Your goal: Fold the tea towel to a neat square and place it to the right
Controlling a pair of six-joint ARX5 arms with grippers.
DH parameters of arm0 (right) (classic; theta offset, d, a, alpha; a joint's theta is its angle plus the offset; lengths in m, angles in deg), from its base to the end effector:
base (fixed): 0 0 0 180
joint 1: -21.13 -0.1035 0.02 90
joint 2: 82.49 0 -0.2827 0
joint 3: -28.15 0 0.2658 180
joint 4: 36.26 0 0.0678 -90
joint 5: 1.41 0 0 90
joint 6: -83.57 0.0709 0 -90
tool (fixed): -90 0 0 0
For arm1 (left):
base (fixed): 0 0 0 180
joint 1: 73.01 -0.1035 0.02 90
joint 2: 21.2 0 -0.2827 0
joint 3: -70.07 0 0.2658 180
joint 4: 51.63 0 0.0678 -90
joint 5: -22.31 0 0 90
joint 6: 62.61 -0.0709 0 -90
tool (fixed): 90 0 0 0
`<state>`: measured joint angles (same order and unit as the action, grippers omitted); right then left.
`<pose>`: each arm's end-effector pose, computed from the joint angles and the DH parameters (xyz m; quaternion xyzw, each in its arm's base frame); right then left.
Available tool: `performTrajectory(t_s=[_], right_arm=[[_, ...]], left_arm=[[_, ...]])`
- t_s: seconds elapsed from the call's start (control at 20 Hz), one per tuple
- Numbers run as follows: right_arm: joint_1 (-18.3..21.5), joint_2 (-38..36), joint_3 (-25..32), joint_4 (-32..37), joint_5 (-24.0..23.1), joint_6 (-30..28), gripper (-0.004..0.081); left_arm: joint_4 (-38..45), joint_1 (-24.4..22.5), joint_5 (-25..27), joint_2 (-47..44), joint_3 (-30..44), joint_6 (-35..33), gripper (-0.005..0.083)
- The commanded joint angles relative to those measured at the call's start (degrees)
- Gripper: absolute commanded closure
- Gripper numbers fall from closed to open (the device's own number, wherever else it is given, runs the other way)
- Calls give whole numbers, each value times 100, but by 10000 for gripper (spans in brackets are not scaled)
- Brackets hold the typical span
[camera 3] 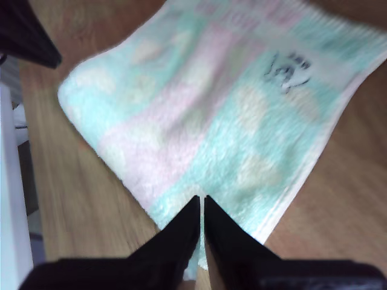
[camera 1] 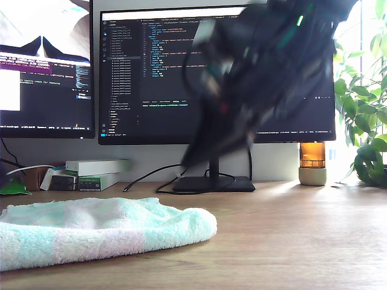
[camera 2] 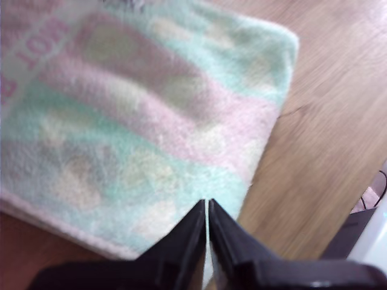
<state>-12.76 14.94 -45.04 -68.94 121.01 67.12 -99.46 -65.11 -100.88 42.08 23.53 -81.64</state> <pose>0.2848 0.2371 0.1677 -0.1113 0.4028 0.5440 0.7276 0.1948 -0.0662 0.1646 0.0155 0.4650 -0.3788 0.8001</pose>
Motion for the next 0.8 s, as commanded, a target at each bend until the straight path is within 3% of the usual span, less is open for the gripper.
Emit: performTrajectory(t_s=[0.0, 0.4, 0.55, 0.75], right_arm=[[-61, 254, 92, 31, 24, 22, 782], [-55, 728, 87, 214, -28, 17, 782], [-52, 796, 87, 210, -374, -9, 782], [-52, 807, 87, 221, -411, -2, 782]], left_arm=[[11, 50, 70, 249, 92, -48, 795], [70, 275, 422, 1174, 92, -92, 795], [83, 302, 682, 1401, 92, -90, 795], [197, 361, 791, 1672, 92, 24, 795]])
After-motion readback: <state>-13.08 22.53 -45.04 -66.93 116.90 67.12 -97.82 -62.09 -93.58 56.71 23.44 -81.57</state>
